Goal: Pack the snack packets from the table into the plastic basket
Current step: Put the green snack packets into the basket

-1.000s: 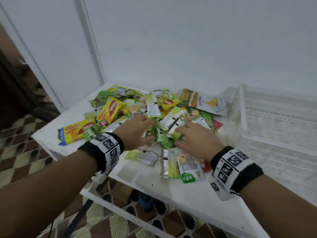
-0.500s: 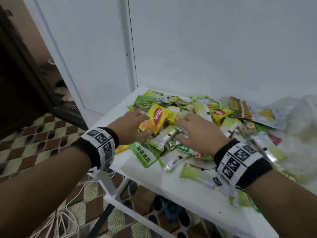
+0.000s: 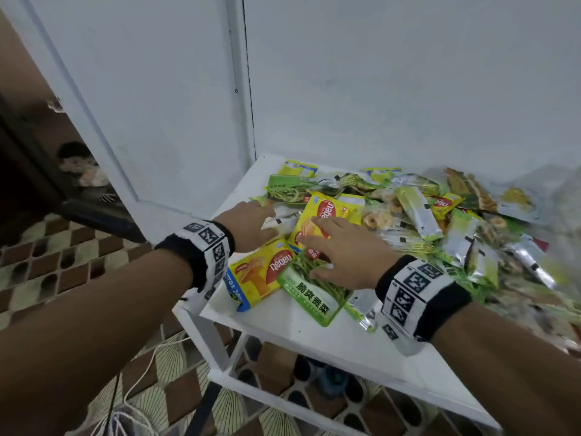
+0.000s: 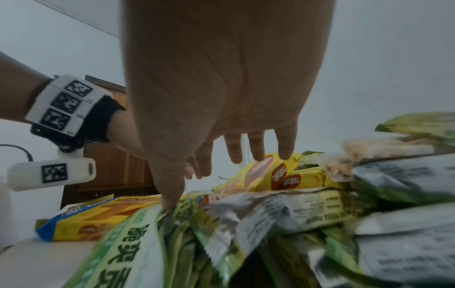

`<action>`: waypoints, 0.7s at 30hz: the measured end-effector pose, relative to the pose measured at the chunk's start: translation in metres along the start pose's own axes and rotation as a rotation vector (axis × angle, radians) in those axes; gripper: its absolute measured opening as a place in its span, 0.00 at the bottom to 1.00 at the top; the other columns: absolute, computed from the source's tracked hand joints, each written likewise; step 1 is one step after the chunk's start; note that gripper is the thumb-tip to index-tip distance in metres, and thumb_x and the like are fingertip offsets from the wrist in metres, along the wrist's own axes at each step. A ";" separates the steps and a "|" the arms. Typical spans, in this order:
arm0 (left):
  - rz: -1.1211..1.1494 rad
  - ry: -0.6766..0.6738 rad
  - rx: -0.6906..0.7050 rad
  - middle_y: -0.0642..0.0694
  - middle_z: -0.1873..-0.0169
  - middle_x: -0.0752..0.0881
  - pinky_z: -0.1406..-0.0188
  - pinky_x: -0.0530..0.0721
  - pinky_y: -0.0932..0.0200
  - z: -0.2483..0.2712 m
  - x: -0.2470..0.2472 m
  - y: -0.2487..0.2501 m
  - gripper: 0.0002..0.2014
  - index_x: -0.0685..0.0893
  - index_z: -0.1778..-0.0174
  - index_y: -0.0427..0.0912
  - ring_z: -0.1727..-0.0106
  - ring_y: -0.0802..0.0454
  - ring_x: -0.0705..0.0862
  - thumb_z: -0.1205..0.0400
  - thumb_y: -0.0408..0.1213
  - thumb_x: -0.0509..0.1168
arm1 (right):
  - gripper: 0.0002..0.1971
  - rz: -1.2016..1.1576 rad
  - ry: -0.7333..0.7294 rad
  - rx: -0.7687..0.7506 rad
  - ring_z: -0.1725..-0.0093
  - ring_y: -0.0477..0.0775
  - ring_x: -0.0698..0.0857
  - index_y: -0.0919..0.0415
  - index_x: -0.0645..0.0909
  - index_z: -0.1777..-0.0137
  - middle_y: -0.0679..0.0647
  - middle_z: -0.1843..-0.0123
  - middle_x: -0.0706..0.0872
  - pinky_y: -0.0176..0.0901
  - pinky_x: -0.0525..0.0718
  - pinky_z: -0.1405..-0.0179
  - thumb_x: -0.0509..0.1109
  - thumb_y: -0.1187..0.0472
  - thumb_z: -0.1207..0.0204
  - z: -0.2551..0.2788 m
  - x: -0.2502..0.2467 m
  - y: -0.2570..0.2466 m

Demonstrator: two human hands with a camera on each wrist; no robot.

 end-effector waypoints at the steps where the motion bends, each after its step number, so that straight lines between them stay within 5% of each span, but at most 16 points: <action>1: -0.002 0.023 -0.009 0.39 0.25 0.75 0.26 0.74 0.42 -0.007 -0.004 -0.003 0.26 0.72 0.19 0.48 0.25 0.37 0.75 0.12 0.55 0.61 | 0.36 0.010 0.007 0.005 0.12 0.62 0.54 0.37 0.58 0.13 0.55 0.09 0.53 0.63 0.62 0.15 0.63 0.33 0.18 -0.004 -0.001 0.000; 12: -0.194 0.112 -0.002 0.43 0.26 0.75 0.37 0.81 0.43 -0.089 -0.014 -0.003 0.24 0.73 0.22 0.48 0.29 0.39 0.77 0.16 0.38 0.64 | 0.31 -0.009 0.017 0.085 0.17 0.58 0.68 0.44 0.65 0.16 0.51 0.15 0.67 0.61 0.72 0.22 0.60 0.34 0.16 -0.019 -0.018 0.027; 21: -0.159 0.401 0.097 0.43 0.50 0.88 0.55 0.79 0.49 -0.083 -0.034 -0.003 0.13 0.87 0.40 0.48 0.51 0.38 0.85 0.12 0.37 0.58 | 0.29 -0.015 0.038 0.070 0.26 0.57 0.77 0.46 0.69 0.17 0.49 0.22 0.77 0.56 0.78 0.30 0.60 0.37 0.15 -0.022 -0.027 0.030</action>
Point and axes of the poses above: each hand's wrist, its own z-axis away from the middle knuckle, its own x-axis out of the palm, y = z × x, the point moved 6 cm from there along -z, towards the middle knuckle
